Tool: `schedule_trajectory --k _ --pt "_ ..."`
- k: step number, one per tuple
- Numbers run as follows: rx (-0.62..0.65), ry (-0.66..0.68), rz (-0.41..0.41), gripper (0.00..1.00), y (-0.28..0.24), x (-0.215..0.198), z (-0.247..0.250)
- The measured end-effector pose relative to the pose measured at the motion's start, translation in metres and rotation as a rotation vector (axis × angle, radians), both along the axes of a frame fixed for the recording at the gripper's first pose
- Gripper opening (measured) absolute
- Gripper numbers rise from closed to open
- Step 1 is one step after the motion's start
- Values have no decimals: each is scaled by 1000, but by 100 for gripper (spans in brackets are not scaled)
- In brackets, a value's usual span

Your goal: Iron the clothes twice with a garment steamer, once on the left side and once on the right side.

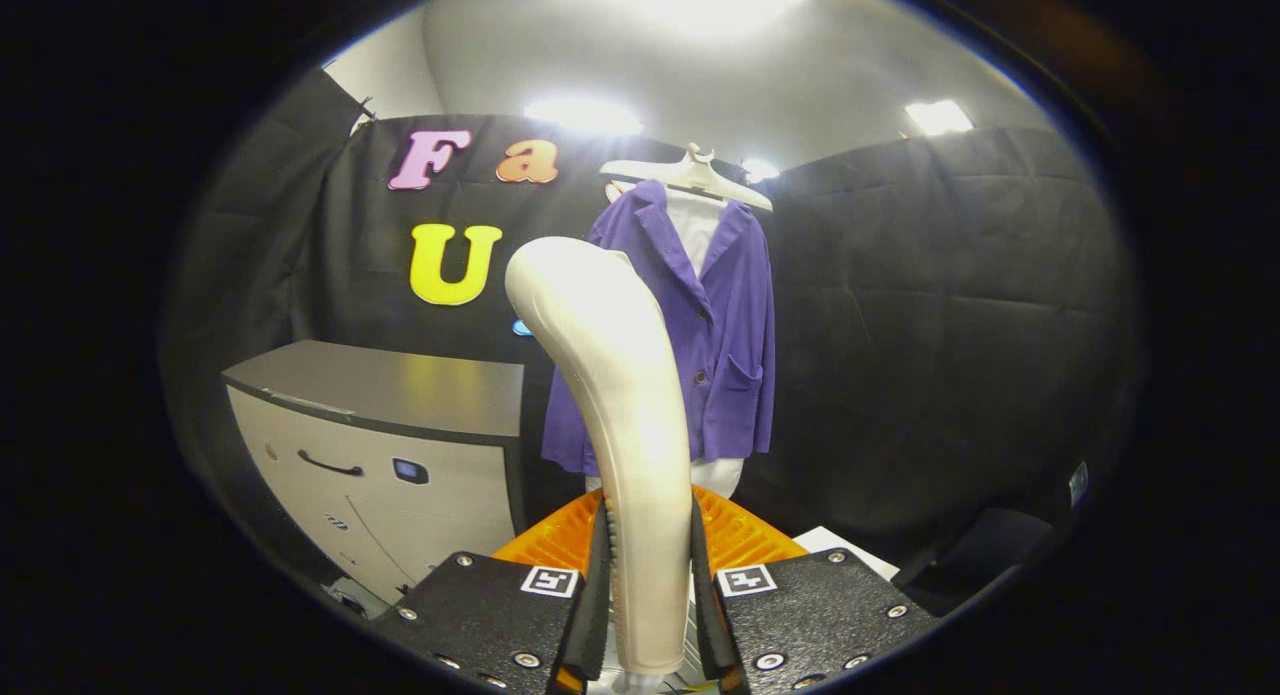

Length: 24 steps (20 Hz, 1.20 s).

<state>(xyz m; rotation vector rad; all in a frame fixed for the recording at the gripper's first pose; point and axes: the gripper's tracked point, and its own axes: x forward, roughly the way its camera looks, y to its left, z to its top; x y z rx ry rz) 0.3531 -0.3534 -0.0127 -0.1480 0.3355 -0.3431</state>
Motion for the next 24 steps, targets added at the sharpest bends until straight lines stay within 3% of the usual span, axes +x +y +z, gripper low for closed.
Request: schedule_trajectory --k 13,24 --pt "0 -57 159 36 35 -2 15" --pt "0 -57 172 36 42 1 13"
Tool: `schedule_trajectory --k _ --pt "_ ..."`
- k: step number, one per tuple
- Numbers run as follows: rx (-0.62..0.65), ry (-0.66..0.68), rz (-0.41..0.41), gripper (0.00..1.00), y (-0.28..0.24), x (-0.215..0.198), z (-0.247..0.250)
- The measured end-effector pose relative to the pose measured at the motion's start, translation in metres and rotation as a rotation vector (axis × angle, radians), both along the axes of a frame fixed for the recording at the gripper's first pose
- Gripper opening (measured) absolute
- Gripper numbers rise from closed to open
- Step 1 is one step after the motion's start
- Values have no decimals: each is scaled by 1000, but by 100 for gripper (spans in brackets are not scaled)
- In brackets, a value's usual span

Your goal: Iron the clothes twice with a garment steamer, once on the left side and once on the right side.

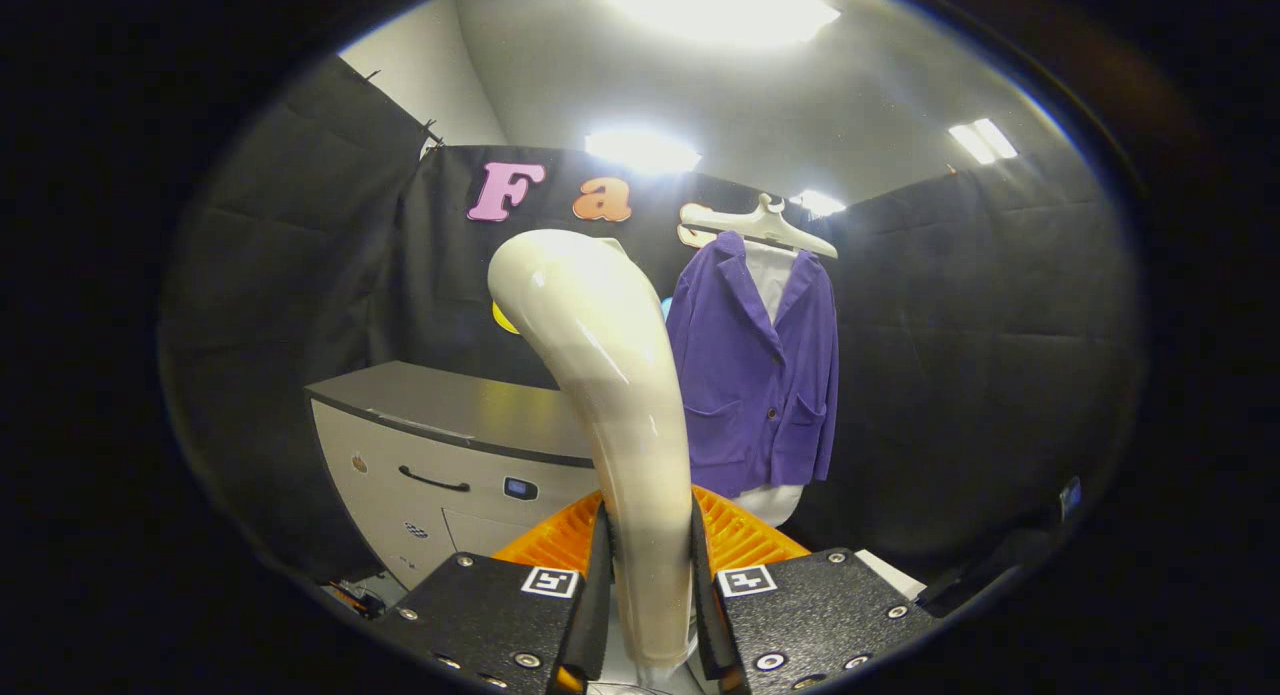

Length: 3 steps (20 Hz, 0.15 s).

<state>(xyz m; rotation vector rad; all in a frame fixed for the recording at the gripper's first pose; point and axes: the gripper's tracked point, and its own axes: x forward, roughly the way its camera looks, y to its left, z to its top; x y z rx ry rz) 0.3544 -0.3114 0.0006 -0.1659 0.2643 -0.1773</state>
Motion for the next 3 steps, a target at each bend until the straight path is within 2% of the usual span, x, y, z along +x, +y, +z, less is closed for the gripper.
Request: schedule_trajectory --k 3 --pt "-1 5 -5 36 0 0 -1"
